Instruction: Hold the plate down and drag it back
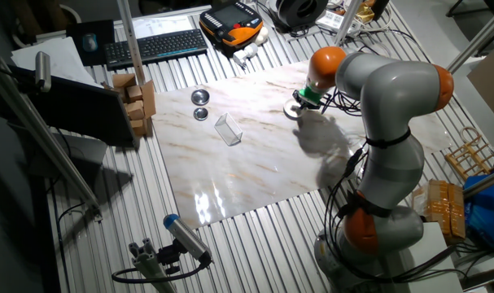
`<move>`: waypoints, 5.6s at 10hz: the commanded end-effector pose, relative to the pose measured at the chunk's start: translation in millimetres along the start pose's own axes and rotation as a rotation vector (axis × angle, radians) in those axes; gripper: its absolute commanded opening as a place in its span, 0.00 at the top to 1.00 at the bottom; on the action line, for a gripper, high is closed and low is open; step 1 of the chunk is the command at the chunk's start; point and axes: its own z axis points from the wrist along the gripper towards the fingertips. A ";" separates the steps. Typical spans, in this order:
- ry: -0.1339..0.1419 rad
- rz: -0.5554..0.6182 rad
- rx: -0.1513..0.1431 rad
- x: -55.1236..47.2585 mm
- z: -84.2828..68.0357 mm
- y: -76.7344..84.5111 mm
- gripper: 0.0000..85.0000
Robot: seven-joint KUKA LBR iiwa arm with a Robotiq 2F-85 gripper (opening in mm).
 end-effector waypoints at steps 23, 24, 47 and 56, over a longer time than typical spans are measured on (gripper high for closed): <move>0.204 -0.507 0.009 161.9 -114.4 64.7 1.00; 0.207 -0.555 0.015 167.1 -118.8 60.3 1.00; 0.215 -0.721 0.048 174.2 -131.5 46.3 1.00; 0.265 -0.777 0.041 166.9 -188.6 36.5 1.00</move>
